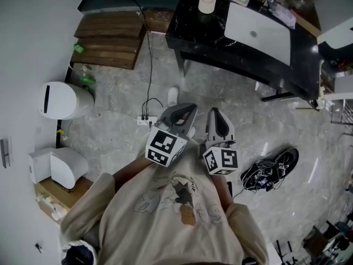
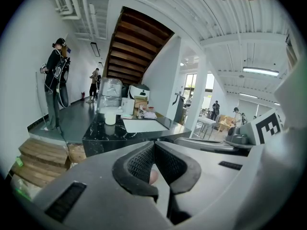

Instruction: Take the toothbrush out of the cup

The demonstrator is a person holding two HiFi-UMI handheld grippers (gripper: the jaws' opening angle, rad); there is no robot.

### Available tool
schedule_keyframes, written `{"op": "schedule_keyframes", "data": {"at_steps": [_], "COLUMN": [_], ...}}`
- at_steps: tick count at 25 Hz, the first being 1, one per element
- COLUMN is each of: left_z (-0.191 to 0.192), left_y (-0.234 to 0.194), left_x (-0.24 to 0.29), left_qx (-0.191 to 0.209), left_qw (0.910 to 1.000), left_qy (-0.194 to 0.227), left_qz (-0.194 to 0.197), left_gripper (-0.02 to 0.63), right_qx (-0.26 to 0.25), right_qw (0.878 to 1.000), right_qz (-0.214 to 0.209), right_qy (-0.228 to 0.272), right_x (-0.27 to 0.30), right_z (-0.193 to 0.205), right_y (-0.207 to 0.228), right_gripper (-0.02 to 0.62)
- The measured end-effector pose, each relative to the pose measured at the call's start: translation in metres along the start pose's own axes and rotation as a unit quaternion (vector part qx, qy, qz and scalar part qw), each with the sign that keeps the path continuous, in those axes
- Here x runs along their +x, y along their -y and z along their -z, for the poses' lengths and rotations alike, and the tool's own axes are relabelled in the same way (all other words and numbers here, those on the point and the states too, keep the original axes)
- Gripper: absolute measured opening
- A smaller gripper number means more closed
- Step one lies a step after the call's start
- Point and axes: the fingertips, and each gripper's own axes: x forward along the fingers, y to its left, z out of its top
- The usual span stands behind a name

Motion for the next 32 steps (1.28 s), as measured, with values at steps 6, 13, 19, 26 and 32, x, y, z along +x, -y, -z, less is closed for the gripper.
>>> {"op": "schedule_keyframes", "data": {"at_steps": [6,13,19,26,32], "left_z": [-0.010,-0.030,-0.057,-0.091,-0.117], "left_y": [-0.023,-0.073,-0.126,-0.191,-0.249], "left_x": [0.024,0.062,0.093,0.122,0.141], "left_qx": [-0.010,-0.018,-0.024,-0.032,-0.039], "left_qw": [0.9999,0.9997,0.9994,0.9990,0.9984], "left_qy": [-0.007,-0.015,-0.016,-0.008,-0.007], "left_qz": [0.002,0.009,0.021,0.029,0.040], "left_gripper": [0.014,0.014,0.014,0.014,0.014], "right_qx": [-0.001,0.001,0.000,-0.028,-0.041], "right_qw": [1.000,1.000,0.999,0.999,0.998], "right_qz": [0.001,0.011,0.018,0.025,0.034], "right_qy": [-0.009,-0.023,-0.027,-0.032,-0.039], "right_x": [0.033,0.095,0.158,0.234,0.297], "right_z": [-0.006,-0.011,-0.027,-0.049,-0.062], "right_y": [0.009,0.020,0.018,0.008,-0.003], "right_gripper": [0.023,0.023,0.023,0.023,0.023]}}
